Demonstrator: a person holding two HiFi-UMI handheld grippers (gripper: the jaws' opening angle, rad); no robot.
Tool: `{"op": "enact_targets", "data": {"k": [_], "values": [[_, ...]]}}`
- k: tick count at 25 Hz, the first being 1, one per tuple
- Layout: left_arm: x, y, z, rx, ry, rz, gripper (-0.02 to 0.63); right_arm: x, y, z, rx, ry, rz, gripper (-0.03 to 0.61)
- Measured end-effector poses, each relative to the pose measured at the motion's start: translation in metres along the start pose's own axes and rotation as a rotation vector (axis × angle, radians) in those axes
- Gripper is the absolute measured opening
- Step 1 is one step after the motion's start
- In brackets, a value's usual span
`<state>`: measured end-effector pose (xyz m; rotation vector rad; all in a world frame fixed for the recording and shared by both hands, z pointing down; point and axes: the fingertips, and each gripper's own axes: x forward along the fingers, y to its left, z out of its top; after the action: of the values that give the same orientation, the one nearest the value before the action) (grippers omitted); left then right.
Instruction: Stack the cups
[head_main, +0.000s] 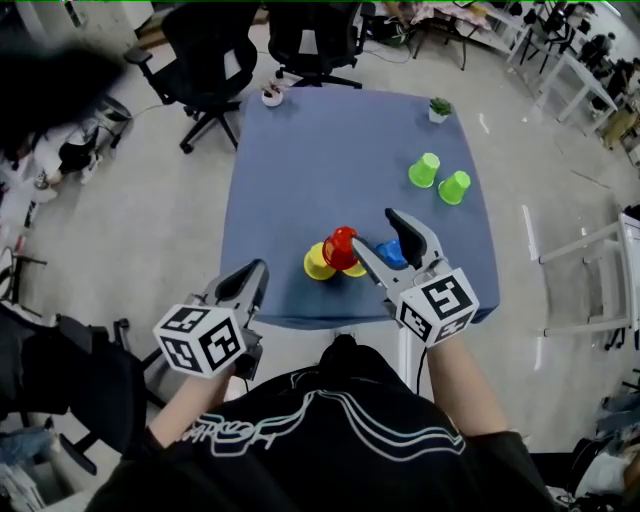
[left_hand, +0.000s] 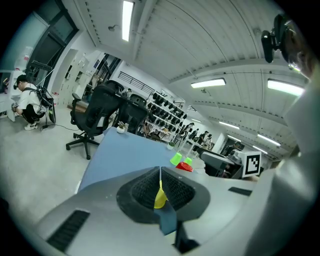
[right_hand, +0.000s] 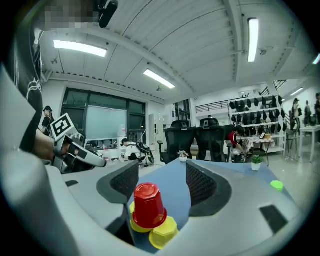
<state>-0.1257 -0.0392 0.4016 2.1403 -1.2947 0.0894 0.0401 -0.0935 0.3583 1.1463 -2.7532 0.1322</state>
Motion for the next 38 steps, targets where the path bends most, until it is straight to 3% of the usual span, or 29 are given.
{"op": "enact_targets", "data": {"k": [13,28,38], "values": [[0.056,-0.014,0.034,0.01,-0.016,0.009,0.031,-0.019,-0.131,0.001,-0.01,0.072,-0.26,0.295],[0.111,0.01,0.043,-0.023,-0.001,0.075,0.031,0.016,-0.247,-0.069,0.085,0.219,-0.499,0.295],[0.13,0.029,0.045,-0.036,0.007,0.112,0.031,0.042,-0.296,-0.11,0.114,0.306,-0.627,0.295]]}}
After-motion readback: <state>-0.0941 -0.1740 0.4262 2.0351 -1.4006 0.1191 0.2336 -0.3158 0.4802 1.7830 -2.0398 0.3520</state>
